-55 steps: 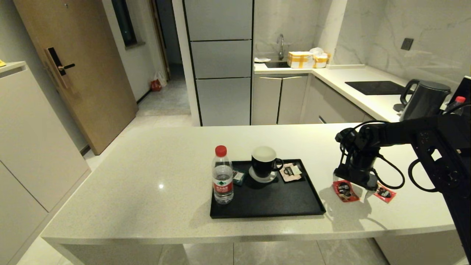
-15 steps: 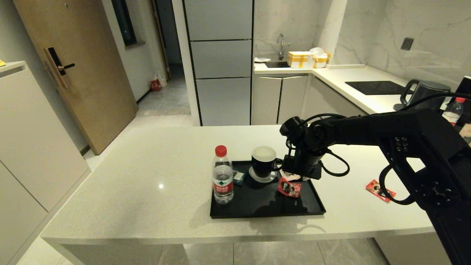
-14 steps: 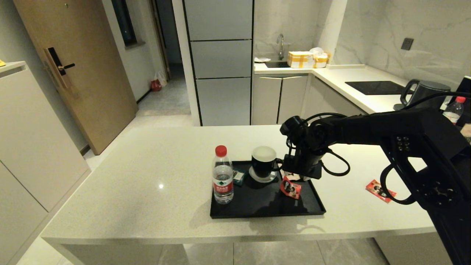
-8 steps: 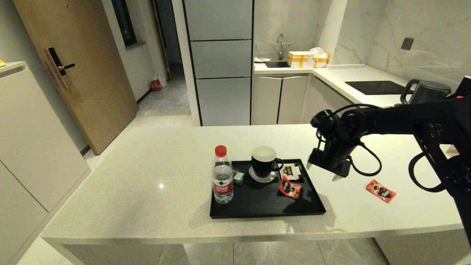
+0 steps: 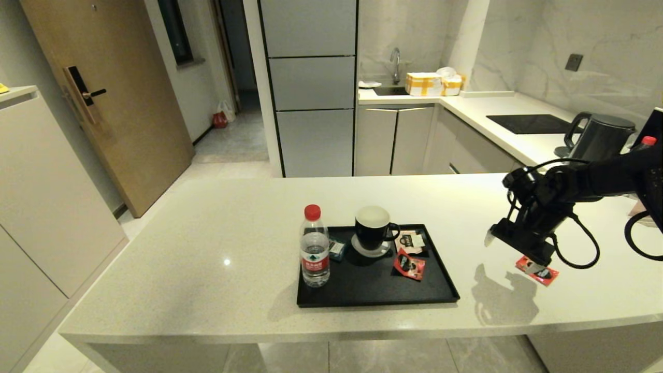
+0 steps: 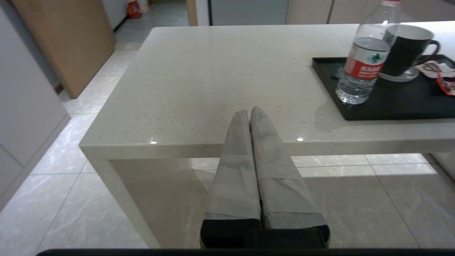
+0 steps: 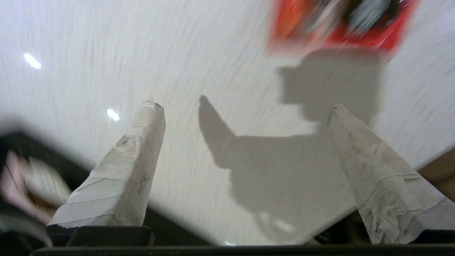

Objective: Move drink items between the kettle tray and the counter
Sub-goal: Return the tea bag to its original position

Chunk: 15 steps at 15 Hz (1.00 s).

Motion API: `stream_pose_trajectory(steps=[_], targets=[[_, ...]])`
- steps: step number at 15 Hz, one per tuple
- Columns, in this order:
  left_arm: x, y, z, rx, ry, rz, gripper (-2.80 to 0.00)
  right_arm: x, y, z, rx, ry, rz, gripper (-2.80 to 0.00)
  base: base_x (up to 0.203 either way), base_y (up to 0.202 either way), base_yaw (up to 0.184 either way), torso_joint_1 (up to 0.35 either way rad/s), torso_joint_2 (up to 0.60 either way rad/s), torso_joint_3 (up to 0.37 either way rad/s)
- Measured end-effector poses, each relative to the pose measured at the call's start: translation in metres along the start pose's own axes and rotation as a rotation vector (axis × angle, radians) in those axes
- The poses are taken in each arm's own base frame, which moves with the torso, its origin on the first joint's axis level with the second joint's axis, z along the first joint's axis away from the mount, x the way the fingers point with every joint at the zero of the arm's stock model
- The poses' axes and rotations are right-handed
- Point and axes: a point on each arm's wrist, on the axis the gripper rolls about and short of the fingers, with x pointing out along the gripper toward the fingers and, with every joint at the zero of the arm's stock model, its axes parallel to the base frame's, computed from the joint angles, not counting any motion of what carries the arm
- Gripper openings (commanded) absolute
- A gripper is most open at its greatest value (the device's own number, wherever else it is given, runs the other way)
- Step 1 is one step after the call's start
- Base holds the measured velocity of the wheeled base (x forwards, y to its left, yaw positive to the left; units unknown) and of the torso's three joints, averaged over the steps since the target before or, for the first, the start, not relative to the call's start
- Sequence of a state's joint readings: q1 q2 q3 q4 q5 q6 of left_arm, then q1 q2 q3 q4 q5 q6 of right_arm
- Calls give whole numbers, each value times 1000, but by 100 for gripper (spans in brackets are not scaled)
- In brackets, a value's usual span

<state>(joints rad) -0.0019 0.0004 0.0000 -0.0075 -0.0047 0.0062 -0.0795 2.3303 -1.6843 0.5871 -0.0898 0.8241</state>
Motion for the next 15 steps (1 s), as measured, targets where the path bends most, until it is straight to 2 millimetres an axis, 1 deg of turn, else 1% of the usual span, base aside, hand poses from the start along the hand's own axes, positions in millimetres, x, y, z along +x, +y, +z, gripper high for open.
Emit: stream_pose_trajectory(steps=[1,2,7,9,12,14,15], targets=[[0,0,0,0,0,1,-280,4,-8,10,40,-11,-7,0,0,0,0,0,0,0],[0,0,0,0,0,0,-280,8,-13,15,59,-16,-21,0,0,0,0,0,0,0],[0,0,0,0,0,2,-280,27,-20,16,68,-30,-92,0,0,0,0,0,0,0],[0,0,0,0,0,1,-280,32,-18,13,60,-22,-97,0,0,0,0,0,0,0],[0,0,0,0,0,1,-280,39,-24,16,73,-13,-113,0,0,0,0,0,0,0],[0,0,0,0,0,0,-280,42,-22,15,68,-13,-117,0,0,0,0,0,0,0],[0,0,0,0,1,0,-280,44,-23,17,74,-26,-116,0,0,0,0,0,0,0]])
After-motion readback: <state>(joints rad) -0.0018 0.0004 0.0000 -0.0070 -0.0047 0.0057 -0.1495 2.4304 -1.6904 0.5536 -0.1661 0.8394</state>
